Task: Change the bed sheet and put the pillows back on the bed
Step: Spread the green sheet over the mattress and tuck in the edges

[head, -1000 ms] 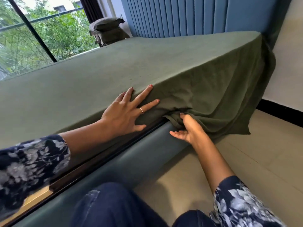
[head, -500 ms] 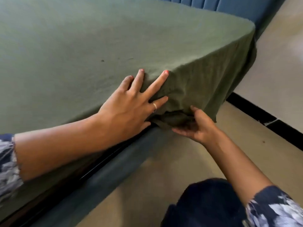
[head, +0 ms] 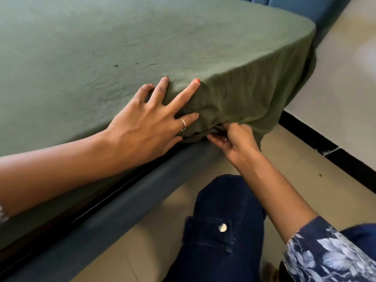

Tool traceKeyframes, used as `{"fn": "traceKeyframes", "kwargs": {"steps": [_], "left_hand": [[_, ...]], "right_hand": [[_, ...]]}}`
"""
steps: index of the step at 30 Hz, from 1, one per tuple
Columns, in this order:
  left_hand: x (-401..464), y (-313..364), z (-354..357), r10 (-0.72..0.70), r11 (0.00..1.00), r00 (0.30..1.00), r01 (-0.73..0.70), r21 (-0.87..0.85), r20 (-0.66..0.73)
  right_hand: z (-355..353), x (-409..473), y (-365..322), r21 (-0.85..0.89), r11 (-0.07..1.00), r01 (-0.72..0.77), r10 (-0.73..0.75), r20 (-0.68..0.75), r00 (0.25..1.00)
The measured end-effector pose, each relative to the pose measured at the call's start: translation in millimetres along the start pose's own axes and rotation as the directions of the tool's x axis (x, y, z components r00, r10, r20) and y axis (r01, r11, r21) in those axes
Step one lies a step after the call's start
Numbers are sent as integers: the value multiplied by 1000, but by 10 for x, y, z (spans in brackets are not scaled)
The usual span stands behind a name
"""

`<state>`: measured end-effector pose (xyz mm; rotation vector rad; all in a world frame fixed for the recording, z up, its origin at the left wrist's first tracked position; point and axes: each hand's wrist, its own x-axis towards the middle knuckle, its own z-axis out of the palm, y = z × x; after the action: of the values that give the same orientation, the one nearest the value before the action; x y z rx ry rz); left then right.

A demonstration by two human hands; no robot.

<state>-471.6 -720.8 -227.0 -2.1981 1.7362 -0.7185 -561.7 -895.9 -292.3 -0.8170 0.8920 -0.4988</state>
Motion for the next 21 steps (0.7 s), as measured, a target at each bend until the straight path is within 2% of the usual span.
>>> {"fn": "traceKeyframes", "kwargs": {"steps": [1, 2, 4, 6, 7, 8, 9, 10, 11, 12, 13, 14, 15, 16, 18, 21], "left_hand": [[10, 7, -5, -2, 999, 999, 1, -34, -32], [4, 20, -35, 0, 997, 998, -6, -76, -68], [-30, 27, -89, 29, 986, 980, -61, -157, -196], [-133, 160, -84, -54, 972, 933, -32, -232, -356], [-189, 309, -84, -180, 949, 890, 45, -311, -420], [-234, 506, -45, -363, 882, 823, 153, -447, -436], [-240, 729, -18, -577, 737, 728, 269, -620, -370], [-222, 958, -7, -768, 512, 603, 372, -774, -217], [-173, 1137, 9, -885, 195, 464, 433, -880, 32], [-111, 1271, 24, -884, -167, 337, 418, -893, 323], [-43, 1340, 41, -779, -485, 258, 329, -810, 571], [27, 1359, 53, -646, -693, 243, 210, -689, 724], [92, 1354, 44, -550, -806, 256, 84, -585, 795], [168, 1332, -1, -485, -868, 287, -43, -495, 826], [297, 1292, -58, -439, -896, 317, -225, -383, 841], [419, 1323, -33, -436, -872, 260, -361, -332, 862]], "right_hand": [[-23, 59, -18, -106, 985, 137, -137, 11, 991], [-47, 110, -37, -295, 910, 291, -298, 24, 954], [-105, 179, -52, -609, 620, 494, -548, 114, 828], [-195, 228, -45, -681, 483, 551, -608, 192, 771], [-230, 256, -46, -690, 465, 554, -597, 217, 772], [-247, 284, -39, -685, 488, 541, -571, 218, 792], [-250, 316, -35, -649, 566, 508, -522, 195, 830], [-239, 317, -56, -593, 657, 465, -455, 180, 872], [-210, 315, -87, -508, 759, 407, -381, 161, 911], [-178, 308, -125, -401, 852, 336, -302, 148, 942], [-140, 292, -157, -284, 920, 270, -238, 141, 961], [-109, 282, -179, -176, 961, 214, -190, 142, 971], [-93, 253, -199, -91, 981, 173, -159, 145, 977], [-78, 230, -205, -36, 989, 144, -137, 147, 980], [-46, 172, -205, 21, 997, 76, -79, 151, 985], [-46, 91, -228, 126, 986, -106, 81, 188, 979]]}}
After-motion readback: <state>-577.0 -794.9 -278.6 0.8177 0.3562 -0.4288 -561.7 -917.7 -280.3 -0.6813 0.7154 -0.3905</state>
